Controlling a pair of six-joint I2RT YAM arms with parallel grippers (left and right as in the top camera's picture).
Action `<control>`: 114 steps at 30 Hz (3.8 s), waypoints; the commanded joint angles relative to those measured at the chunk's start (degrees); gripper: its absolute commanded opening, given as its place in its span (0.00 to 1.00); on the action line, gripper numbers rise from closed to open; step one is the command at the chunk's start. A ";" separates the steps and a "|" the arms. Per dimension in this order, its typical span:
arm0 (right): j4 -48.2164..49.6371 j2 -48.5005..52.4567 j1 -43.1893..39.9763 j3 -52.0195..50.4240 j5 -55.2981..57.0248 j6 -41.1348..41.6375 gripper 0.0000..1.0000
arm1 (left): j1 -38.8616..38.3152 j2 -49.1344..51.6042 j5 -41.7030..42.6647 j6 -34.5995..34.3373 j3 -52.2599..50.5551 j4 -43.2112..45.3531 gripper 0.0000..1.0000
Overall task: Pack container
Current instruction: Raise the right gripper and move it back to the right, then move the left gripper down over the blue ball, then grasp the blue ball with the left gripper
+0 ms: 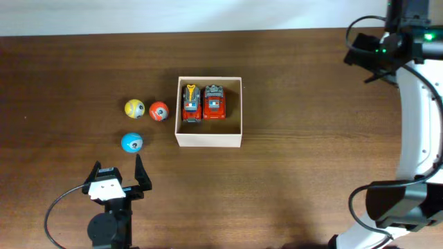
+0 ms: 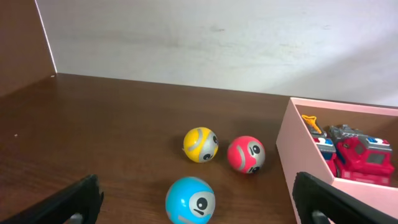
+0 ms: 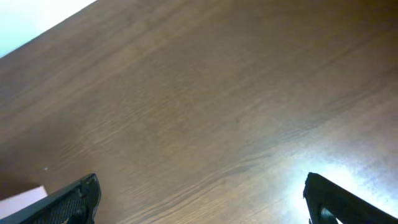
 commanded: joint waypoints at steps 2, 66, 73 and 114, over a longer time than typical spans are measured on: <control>-0.74 1.18 -0.20 -0.55 0.50 1.01 0.99 | -0.24 -0.46 0.44 0.72 -0.11 -0.39 0.99; -0.70 1.18 -0.11 -0.55 0.50 1.01 0.99 | -0.09 100.52 3.43 0.31 69.90 -49.20 1.00; -0.70 1.18 -0.11 -0.55 0.50 1.01 0.99 | -0.09 104.67 3.45 0.31 69.85 -46.45 1.00; -0.70 1.18 -0.11 -0.55 0.50 1.01 0.99 | -0.22 111.97 10.16 1.07 87.41 -60.52 0.52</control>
